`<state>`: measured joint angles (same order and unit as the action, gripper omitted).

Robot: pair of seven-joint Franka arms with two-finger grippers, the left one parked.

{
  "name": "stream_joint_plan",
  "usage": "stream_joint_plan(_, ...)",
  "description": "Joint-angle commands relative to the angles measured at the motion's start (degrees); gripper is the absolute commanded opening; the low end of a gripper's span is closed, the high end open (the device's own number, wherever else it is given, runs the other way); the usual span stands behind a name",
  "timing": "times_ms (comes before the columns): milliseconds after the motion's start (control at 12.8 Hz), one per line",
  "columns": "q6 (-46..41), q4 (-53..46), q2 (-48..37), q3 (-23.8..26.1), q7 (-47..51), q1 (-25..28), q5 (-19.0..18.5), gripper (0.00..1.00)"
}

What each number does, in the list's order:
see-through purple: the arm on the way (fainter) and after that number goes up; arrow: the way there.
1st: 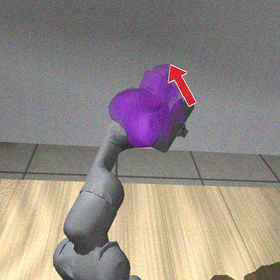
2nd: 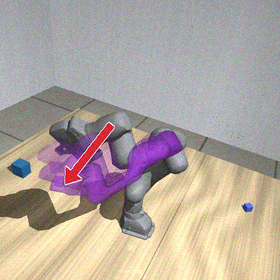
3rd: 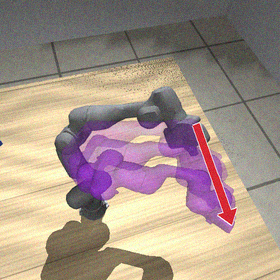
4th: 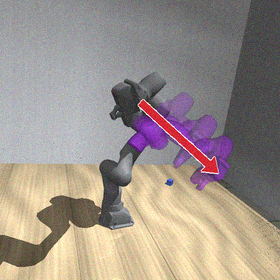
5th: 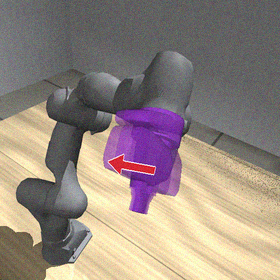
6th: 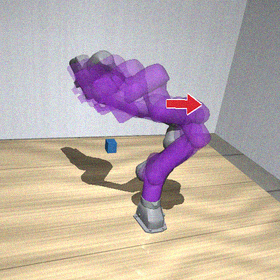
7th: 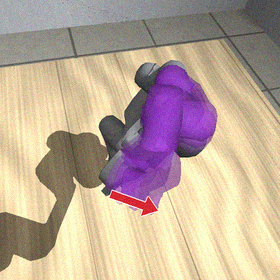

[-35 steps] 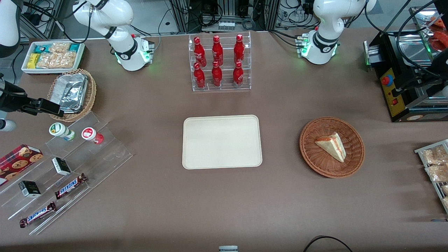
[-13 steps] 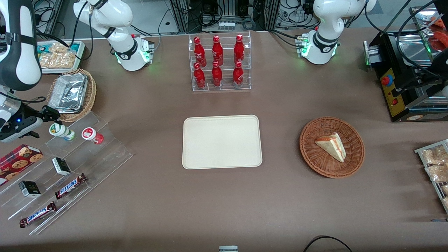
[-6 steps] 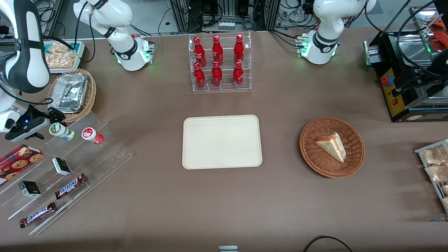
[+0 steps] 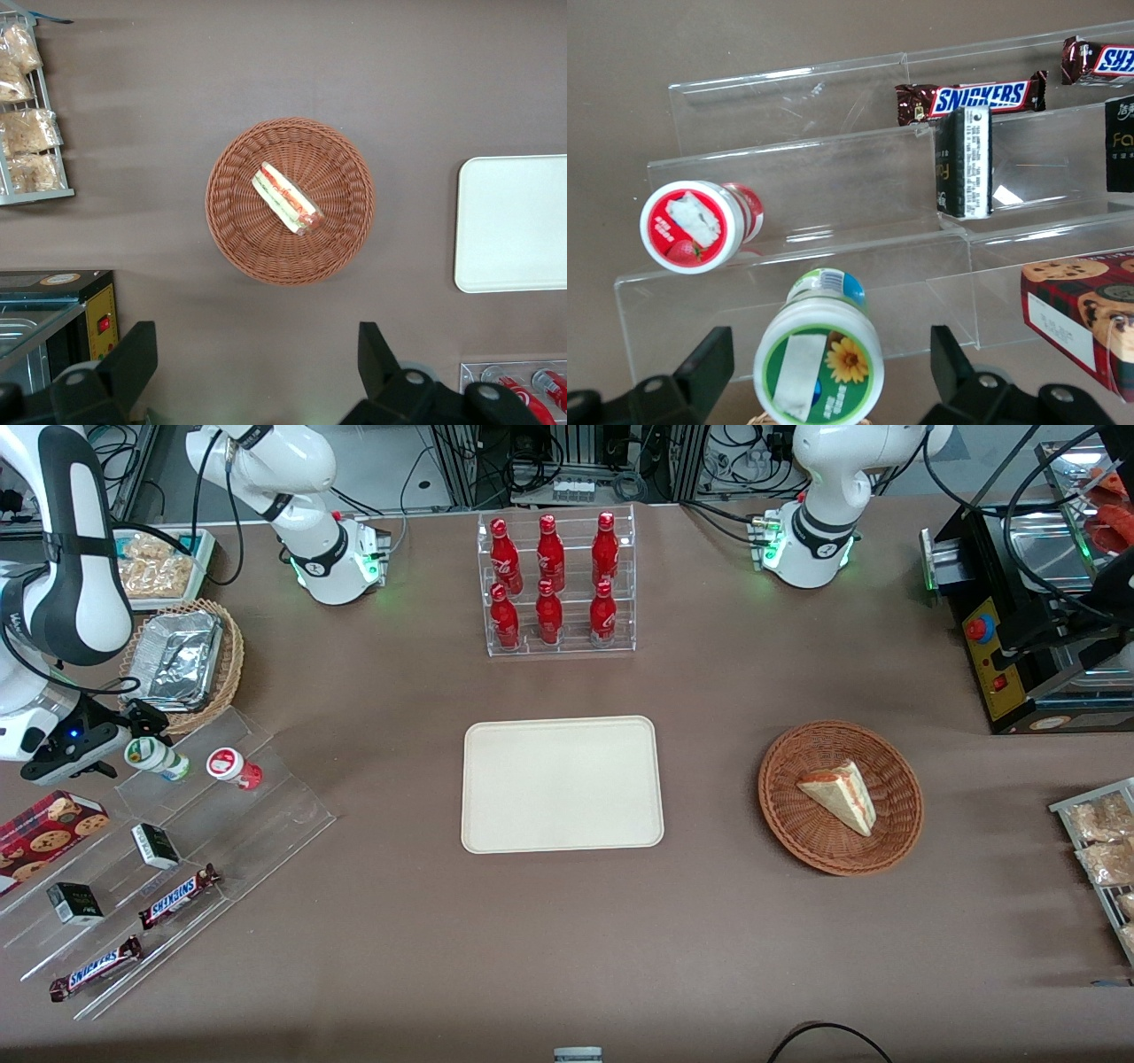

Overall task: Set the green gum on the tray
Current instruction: 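Close the right gripper around the green-labelled gum tub, then lift the gum tub and carry it over the cream tray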

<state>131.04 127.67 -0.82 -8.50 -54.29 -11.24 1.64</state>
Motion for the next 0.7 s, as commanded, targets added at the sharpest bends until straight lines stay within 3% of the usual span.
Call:
stream_joint_plan(0, 1.42, 0.47, 0.03, -0.46, -0.91, 0.34, 0.29, 0.59)
stream_joint_plan(78, 1.33, 0.47, 0.03, -0.46, -0.91, 0.43, 0.29, 0.26)
stream_joint_plan(157, 1.33, 0.47, 0.11, -0.46, -0.82, 0.52, 0.29, 0.02)
stream_joint_plan(470, -0.25, -1.2, -0.58, -0.46, -0.73, 0.96, 0.29, 0.0)
stream_joint_plan(626, -7.68, -6.09, -0.94, 0.06, -0.12, 1.83, 0.38, 0.0)
